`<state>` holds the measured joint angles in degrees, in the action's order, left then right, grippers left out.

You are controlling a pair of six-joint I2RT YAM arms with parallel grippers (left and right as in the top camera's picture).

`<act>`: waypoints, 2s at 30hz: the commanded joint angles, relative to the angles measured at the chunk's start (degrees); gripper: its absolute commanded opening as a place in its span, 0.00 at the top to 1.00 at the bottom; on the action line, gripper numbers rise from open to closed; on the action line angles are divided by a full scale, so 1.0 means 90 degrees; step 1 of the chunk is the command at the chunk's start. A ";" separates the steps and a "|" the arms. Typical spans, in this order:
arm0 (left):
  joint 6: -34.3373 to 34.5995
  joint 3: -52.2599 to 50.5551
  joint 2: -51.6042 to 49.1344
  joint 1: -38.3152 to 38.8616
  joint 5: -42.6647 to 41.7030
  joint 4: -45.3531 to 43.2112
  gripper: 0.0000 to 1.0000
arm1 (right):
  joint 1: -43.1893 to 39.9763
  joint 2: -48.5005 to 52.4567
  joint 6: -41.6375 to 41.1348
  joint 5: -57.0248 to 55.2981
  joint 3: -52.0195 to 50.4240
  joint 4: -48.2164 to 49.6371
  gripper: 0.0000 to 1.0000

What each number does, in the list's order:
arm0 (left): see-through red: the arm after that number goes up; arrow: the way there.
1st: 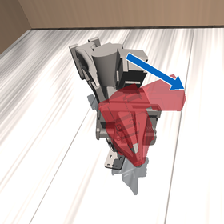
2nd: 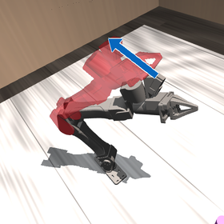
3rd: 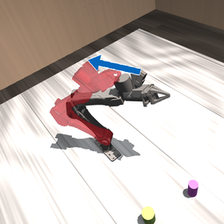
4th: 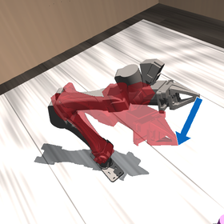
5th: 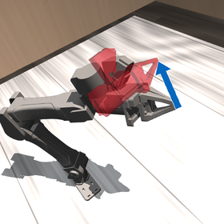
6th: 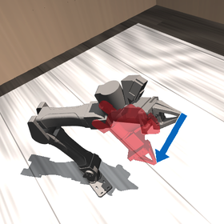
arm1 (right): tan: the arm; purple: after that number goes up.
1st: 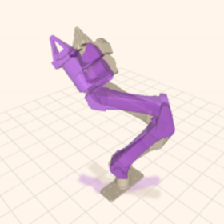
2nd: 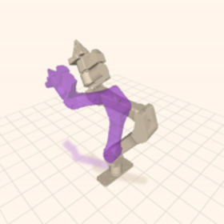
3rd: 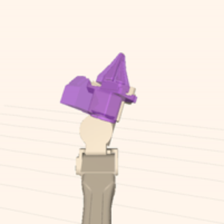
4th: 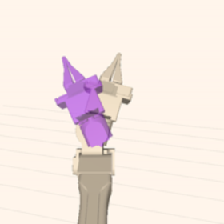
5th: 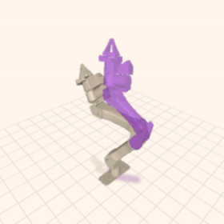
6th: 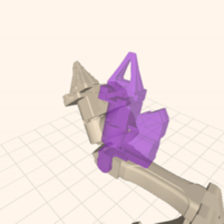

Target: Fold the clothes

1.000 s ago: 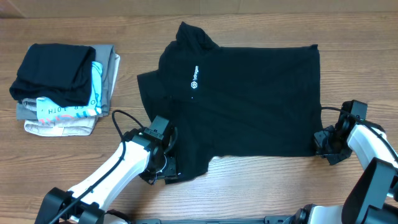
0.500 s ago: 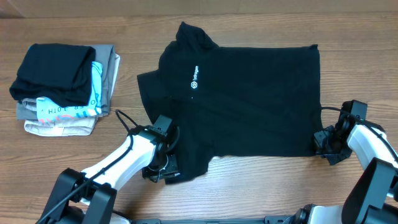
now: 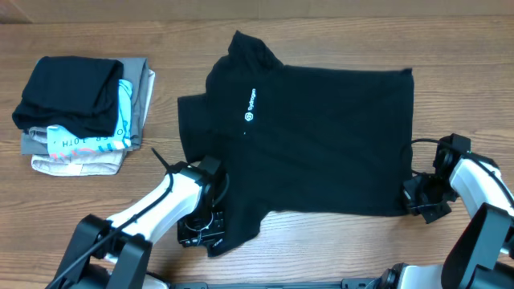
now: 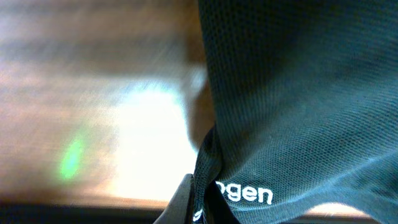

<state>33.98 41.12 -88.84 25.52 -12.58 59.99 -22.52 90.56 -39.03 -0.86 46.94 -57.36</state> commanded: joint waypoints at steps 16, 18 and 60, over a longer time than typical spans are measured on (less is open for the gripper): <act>-0.0085 0.1940 0.1251 -0.0168 0.1297 0.1617 0.96 | 0.0007 0.0007 0.0080 -0.0034 0.2310 -0.1661 0.96; -0.0090 0.2392 0.1248 -0.0359 0.1447 0.1666 0.96 | 0.0007 0.0007 0.0233 0.0068 0.2424 -0.1666 0.96; -0.1093 0.3271 -0.0801 -0.1180 0.2501 -0.2293 0.96 | 0.0962 0.1632 0.0559 0.0189 0.2458 0.2079 0.96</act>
<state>25.98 69.41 -92.86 15.27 5.89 39.64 -14.20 104.99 -34.72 1.50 68.42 -40.62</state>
